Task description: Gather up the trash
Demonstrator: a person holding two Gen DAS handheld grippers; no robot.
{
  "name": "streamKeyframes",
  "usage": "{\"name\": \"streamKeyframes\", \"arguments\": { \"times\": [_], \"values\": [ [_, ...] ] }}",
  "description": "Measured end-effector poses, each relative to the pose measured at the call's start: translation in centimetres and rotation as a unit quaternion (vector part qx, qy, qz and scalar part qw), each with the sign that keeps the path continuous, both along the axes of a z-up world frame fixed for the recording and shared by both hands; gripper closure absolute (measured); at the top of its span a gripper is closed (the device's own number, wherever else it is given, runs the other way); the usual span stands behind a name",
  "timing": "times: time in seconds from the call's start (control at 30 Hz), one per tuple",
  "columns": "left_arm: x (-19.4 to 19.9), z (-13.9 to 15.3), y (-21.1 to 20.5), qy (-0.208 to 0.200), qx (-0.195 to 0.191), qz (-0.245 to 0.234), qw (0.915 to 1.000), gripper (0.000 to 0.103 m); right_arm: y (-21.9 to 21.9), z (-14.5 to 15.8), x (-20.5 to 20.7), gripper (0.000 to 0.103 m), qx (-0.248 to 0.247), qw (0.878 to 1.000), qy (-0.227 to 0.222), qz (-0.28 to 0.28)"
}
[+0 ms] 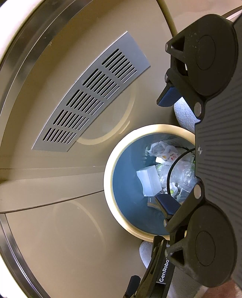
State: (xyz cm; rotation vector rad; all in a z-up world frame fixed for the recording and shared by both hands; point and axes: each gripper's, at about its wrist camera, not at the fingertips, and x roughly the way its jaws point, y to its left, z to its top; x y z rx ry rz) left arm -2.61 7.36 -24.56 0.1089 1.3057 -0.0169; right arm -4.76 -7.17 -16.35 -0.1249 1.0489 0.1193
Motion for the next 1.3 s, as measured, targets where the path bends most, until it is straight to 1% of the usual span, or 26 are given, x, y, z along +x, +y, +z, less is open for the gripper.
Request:
{"name": "streamKeyframes", "arguments": {
  "times": [1.03,1.3],
  "values": [
    [-0.01,0.32,0.12,-0.004,0.005,0.0,1.0,0.0,0.06,0.16,0.0,0.003,0.001,1.0,0.001,-0.001],
    [-0.01,0.46,0.38,-0.007,0.002,0.006,1.0,0.0,0.04,0.27,0.12,0.003,0.001,1.0,-0.002,0.003]
  ]
}}
